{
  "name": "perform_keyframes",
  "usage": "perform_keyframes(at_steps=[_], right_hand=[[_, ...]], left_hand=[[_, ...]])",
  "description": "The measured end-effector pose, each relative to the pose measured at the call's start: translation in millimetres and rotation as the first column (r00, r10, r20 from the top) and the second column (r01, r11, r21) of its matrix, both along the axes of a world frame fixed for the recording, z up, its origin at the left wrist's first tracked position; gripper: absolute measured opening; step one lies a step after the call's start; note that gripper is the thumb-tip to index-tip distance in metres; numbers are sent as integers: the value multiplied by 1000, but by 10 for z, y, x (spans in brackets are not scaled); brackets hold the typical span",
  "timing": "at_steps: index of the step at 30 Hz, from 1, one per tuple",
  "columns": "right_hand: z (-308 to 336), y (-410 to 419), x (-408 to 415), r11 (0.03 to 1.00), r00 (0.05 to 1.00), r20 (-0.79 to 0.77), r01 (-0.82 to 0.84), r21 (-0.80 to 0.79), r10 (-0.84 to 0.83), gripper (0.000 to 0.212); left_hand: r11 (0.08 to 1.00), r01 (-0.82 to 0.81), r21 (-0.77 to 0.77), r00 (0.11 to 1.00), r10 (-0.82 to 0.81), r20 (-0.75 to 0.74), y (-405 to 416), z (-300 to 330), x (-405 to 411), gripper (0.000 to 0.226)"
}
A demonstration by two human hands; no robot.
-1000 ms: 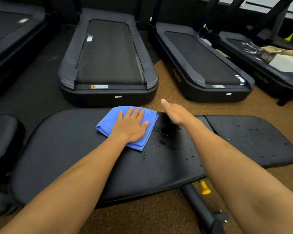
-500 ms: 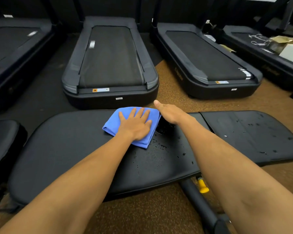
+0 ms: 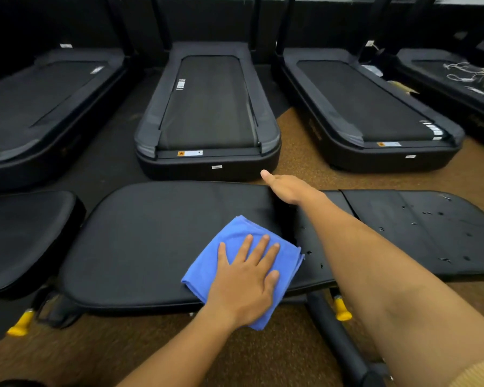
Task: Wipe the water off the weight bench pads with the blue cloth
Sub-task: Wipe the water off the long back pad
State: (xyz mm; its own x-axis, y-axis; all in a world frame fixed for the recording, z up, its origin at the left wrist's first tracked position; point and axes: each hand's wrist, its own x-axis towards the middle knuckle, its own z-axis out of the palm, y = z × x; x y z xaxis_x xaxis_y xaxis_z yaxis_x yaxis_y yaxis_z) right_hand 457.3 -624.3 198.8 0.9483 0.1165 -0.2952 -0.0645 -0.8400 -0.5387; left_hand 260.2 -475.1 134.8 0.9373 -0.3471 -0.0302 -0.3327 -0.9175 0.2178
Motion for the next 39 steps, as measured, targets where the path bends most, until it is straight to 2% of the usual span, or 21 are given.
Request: perform_keyframes(at_steps=[2,4,11,17,25,30,35,39], right_hand=[[-11,49,-11,999,1000,1,-1,-37,1,78],[-4,85,3,998,1000,6,10,-56,-10,79],[-16,162,-13,996,996,12,84,-27,-84,82],[65,51,252,996,995,-54,88,25,-87,114],[66,-192,493,977,988,-150,62,203,-32,96],[78,-247,559,979,982,-187,39,198,-2,92],[25,-154,572,990,993,-114,-13,143,30,80],[57,-159,509,990,999,5,-45,133,45,72]], left_hand=[[1000,15,-7,1000,-14,18,17,3,-116,58],[1000,22,-5,999,-22,-40,12,20,-109,59],[997,67,-22,995,-69,-73,-103,29,332,60],[999,49,-15,995,-50,-92,-305,51,768,62],[998,-67,-16,994,65,-91,-483,53,1427,62],[995,-94,-20,993,92,-71,-549,46,1825,63],[994,-103,-44,994,101,-46,-573,38,1921,63],[994,-104,-27,994,103,-40,-573,21,1913,64]])
